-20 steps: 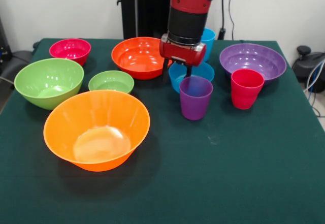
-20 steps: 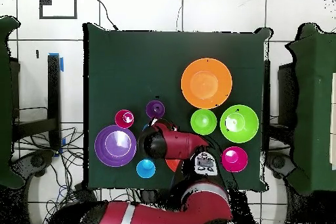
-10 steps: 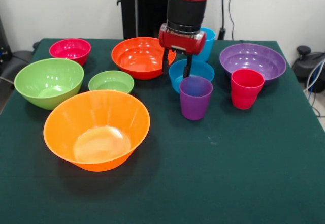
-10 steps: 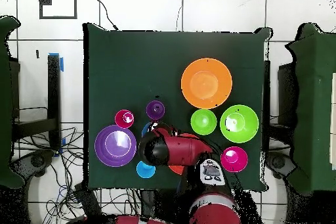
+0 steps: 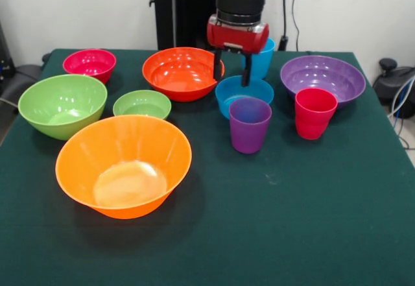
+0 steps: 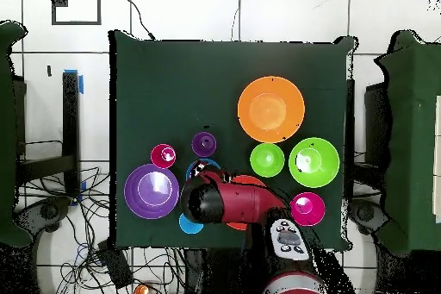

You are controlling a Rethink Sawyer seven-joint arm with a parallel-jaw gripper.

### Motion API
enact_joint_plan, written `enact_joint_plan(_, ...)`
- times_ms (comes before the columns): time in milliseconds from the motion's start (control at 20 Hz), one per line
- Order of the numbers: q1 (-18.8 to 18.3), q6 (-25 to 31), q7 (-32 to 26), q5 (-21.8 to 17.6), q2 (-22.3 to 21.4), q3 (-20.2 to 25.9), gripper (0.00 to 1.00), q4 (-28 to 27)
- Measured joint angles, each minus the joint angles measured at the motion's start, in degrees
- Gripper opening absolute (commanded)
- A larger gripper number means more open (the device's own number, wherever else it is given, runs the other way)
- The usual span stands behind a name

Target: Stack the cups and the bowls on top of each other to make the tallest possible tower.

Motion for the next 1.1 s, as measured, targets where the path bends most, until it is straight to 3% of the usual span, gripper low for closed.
enact_joint_plan(550, -1.1, 0.1, 0.0, 0.0, -4.7, 3.1, 1.00, 1.9)
enact_joint_plan(1100, -1.1, 0.1, 0.0, -0.9, -7.6, 3.2, 1.00, 1.8)
